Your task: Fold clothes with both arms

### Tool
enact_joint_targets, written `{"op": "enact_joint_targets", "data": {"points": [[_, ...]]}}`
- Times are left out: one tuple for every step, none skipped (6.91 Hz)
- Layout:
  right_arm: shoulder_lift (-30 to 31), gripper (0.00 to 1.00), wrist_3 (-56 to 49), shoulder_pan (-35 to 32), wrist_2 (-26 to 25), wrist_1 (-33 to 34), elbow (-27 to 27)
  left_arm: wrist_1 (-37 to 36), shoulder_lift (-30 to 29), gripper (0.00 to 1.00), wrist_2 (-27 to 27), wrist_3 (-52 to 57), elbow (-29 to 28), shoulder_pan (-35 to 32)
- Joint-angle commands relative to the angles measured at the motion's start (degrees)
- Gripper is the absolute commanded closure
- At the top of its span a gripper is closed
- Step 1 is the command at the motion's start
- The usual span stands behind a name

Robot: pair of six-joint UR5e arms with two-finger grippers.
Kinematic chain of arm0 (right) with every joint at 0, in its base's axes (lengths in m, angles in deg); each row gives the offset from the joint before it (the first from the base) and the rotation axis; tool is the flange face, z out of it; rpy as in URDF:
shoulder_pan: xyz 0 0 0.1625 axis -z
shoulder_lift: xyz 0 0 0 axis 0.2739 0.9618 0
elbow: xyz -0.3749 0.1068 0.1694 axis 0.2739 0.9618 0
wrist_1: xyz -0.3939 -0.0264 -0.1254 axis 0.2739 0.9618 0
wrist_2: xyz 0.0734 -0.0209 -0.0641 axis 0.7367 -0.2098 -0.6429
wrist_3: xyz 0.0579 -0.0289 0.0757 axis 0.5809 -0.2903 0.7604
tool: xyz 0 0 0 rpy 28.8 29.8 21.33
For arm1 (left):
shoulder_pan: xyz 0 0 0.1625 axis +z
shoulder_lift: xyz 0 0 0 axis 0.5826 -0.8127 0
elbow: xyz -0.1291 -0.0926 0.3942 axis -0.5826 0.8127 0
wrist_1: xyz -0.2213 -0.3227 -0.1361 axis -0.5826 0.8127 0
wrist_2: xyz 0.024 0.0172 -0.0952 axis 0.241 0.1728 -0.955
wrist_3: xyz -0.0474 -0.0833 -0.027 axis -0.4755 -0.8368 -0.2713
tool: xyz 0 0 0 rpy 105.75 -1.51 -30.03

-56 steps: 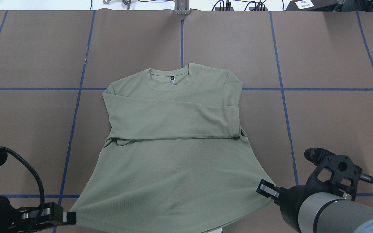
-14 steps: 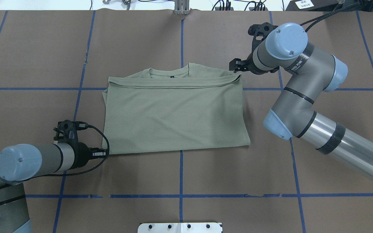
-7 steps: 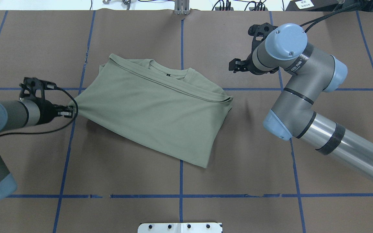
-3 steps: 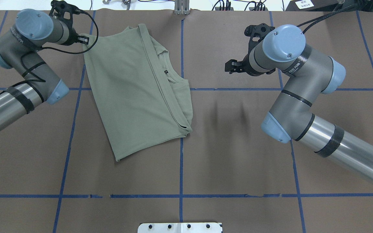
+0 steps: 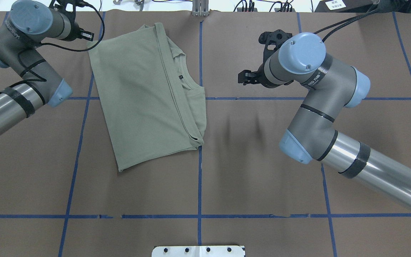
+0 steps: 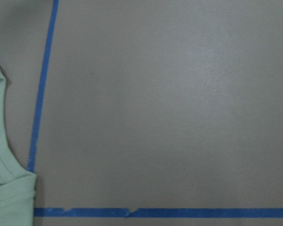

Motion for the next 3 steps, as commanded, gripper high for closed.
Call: {"op": "enact_joint_targets", "data": {"points": [[-11.2,0.02,12.6,4.3,-6.7,0.2,8.8,1.5,4.0,0.0,-3.4,-0.2,5.9,-0.1],[-18.4,0.11,16.9,6.4,-9.4,-1.1,17.1,1.5,6.1,0.0,-3.5,-0.4,8.8,0.0],[-21.0,0.21,18.0,7.5,-11.9,-5.9,23.7,1.6,6.9,0.0,-3.5,-0.5,9.6,0.1]]}}
